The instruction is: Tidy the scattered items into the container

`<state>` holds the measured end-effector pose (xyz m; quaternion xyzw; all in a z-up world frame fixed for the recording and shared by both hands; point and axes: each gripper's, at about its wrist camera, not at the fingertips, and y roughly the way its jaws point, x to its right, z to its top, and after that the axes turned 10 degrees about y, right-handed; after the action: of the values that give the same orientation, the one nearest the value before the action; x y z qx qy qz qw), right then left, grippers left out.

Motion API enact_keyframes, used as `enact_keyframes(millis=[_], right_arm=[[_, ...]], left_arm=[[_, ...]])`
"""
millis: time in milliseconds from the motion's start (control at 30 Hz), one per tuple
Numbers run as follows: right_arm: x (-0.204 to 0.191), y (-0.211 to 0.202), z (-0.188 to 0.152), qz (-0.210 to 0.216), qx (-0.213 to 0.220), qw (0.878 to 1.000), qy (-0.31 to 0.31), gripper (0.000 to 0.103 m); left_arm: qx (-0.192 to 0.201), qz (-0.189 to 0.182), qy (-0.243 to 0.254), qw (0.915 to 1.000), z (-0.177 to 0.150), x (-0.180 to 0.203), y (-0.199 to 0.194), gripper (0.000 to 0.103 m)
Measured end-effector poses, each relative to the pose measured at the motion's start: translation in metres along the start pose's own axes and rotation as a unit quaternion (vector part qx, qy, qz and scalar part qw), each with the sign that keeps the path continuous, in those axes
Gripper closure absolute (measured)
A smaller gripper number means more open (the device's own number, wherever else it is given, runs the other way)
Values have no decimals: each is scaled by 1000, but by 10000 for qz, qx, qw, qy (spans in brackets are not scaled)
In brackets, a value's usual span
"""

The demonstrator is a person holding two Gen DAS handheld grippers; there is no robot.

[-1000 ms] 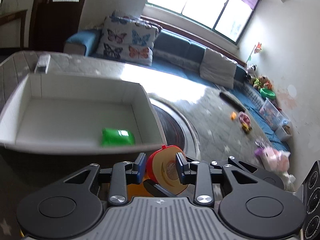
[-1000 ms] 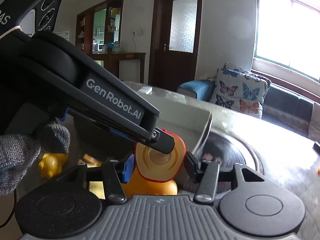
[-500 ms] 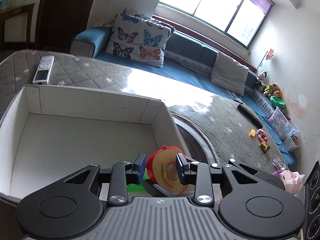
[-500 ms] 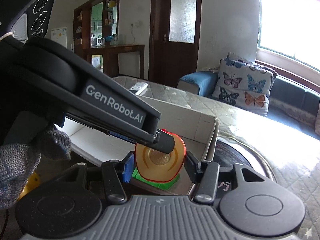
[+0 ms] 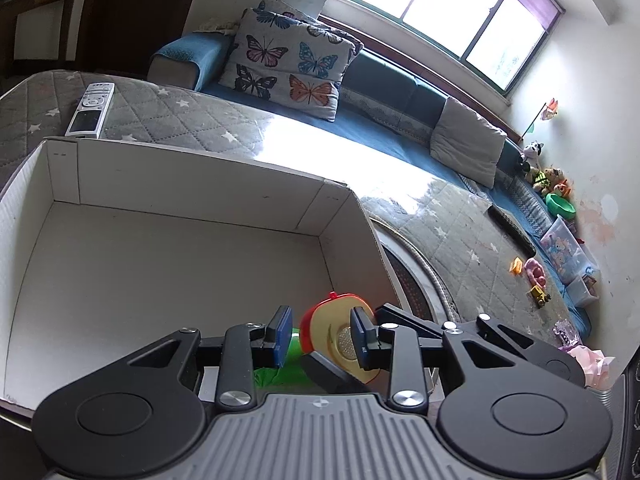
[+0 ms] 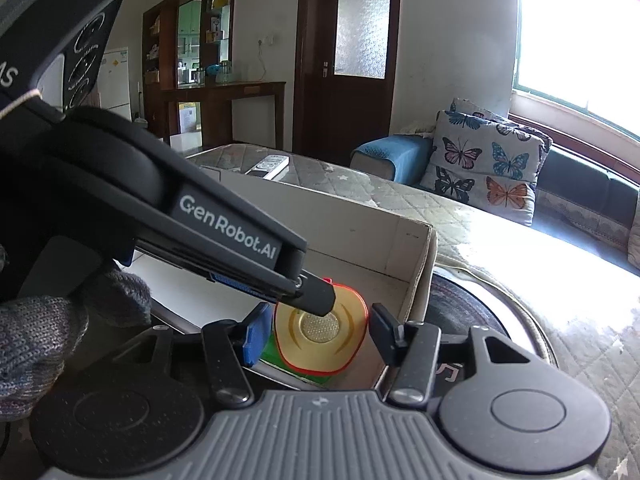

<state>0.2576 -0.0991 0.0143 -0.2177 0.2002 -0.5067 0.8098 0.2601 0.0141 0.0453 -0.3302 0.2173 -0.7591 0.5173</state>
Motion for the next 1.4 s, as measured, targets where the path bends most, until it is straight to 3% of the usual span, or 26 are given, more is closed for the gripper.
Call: enact_keyframes(millis=[333,700,900,1400], right_arm=[[0,-32,-8,-32,202,9998,29,35],[-15,-78,-31,114,348,9993,-34,33],[-22,-91,-48,180,279,9993,-142,25],[-48,-101,-86,521,-15,9984,-232,25]], left_arm=[[154,44,46,9999,-7,9,-24,69],[320,151,141,9993,-32,23,-62,68],[399,264,168,9987,-55,26,-84,68],[337,451,-459,9974,-108,9,-116,68]])
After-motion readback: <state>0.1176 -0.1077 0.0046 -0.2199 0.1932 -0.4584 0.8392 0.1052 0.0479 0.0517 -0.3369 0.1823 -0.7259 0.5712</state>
